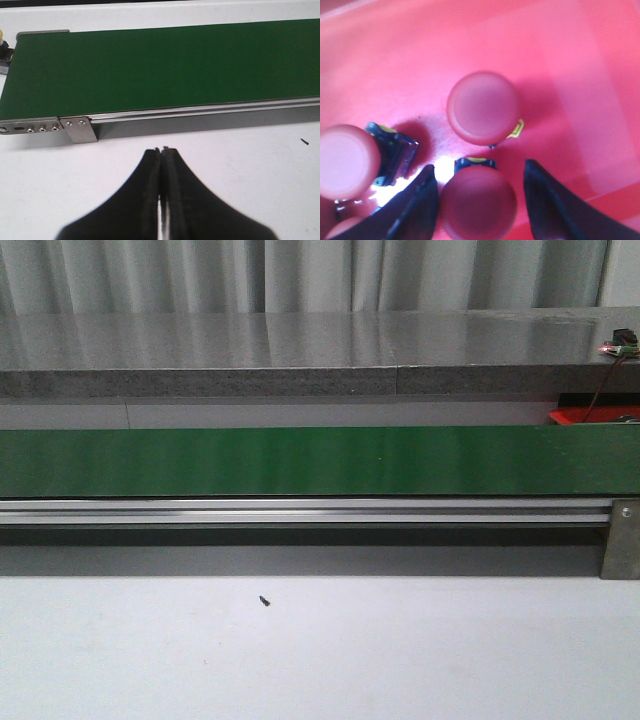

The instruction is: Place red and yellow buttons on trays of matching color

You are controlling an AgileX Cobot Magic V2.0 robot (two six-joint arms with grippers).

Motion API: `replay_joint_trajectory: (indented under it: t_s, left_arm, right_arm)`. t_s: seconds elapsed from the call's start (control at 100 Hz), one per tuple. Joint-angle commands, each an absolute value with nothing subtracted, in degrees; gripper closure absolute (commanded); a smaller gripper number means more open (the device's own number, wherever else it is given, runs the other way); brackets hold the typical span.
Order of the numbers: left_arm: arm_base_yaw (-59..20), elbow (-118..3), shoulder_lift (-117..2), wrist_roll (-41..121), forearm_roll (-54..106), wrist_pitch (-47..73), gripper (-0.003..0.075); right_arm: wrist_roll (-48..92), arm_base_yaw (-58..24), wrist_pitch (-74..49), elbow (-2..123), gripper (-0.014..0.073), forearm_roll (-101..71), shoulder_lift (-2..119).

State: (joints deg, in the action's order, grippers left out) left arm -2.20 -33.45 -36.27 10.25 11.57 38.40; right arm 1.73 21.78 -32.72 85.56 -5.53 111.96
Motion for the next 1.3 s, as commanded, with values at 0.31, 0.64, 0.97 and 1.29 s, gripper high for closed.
replay_joint_trajectory:
  t_s: [0.31,0.64,0.97,1.29]
  left_arm:
    - [-2.7,-34.9,-36.3,9.8,12.2,35.0,0.0740]
    - [-2.7,-34.9,-36.3,9.8,12.2,35.0,0.0740]
    - [-2.7,-34.9,-36.3,9.8,12.2,35.0,0.0740]
    - [-2.7,-34.9,-36.3,9.8,12.2,35.0,0.0740]
  right_arm:
    - [1.8,17.3,-35.8,87.2,0.0281,-1.7,98.6]
    - [1.8,5.9,-38.5,85.1,0.0661,2.1,90.9]
    - [-1.4,0.8,-35.6,72.6,0.0661,2.3,80.1]
    - [-1.6,0.8,-30.2,51.8,0.0661,2.4,59.3]
